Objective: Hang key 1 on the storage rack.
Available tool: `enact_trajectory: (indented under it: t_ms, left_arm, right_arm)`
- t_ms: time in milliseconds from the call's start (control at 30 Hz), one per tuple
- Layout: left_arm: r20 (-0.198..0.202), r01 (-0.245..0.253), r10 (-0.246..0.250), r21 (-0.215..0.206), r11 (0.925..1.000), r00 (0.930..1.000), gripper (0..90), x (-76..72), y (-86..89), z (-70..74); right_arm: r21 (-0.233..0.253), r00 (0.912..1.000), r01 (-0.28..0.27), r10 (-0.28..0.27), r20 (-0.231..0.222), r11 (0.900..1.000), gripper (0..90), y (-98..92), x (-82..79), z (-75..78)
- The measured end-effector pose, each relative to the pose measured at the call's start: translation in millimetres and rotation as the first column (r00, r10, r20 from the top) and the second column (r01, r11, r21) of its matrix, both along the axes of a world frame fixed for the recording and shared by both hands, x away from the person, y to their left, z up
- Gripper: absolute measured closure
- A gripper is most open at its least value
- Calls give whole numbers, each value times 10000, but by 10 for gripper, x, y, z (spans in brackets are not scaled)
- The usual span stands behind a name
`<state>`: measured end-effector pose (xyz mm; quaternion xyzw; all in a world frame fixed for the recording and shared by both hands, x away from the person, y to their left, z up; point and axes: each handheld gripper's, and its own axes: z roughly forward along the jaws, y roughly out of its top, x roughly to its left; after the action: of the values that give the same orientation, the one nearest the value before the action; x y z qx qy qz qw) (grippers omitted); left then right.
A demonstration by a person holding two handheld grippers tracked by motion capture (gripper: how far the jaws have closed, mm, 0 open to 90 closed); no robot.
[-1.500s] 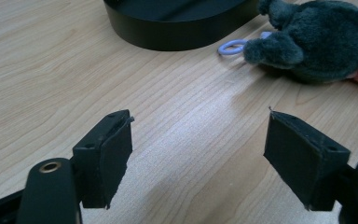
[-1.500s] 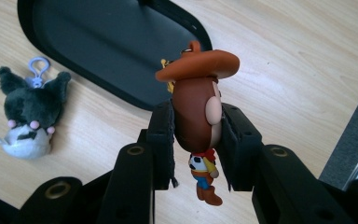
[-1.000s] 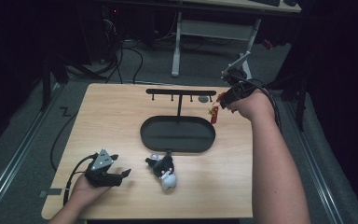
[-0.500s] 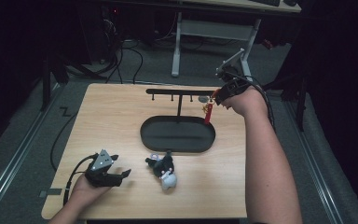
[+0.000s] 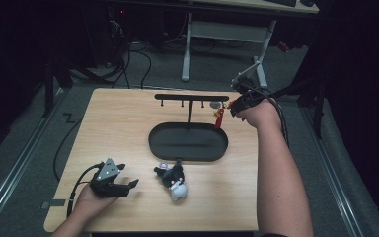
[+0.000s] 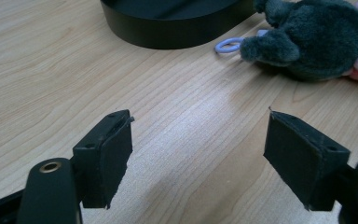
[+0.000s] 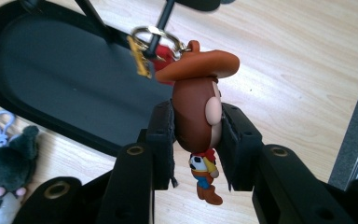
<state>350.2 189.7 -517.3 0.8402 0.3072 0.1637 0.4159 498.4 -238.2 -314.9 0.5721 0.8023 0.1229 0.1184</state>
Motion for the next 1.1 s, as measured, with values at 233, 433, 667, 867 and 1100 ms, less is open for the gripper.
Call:
enact_trajectory:
  t_ms: [233,433,667,867,1100]
  left_arm:
    - [21,34,-34,47,10000,10000,238,-6,-16,-4]
    - [19,34,-34,59,10000,10000,238,-8,-17,-3]
    - [33,18,-18,45,10000,10000,239,-10,-17,1]
    - [-22,89,-89,91,9999,10000,244,-7,-28,4]
    - [-77,110,-110,-44,9999,9999,288,-22,-71,31]
  right_arm:
    - [235,9998,186,-186,-3,9995,679,-74,-19,-249]
    - [361,9996,291,-292,18,9989,666,-109,-28,-385]
    - [751,9990,446,-449,35,9962,552,-108,-38,-437]
    - [825,9993,300,-317,192,9961,515,-80,-136,-471]
    - [937,9986,-141,92,520,9955,471,-69,-435,-580]
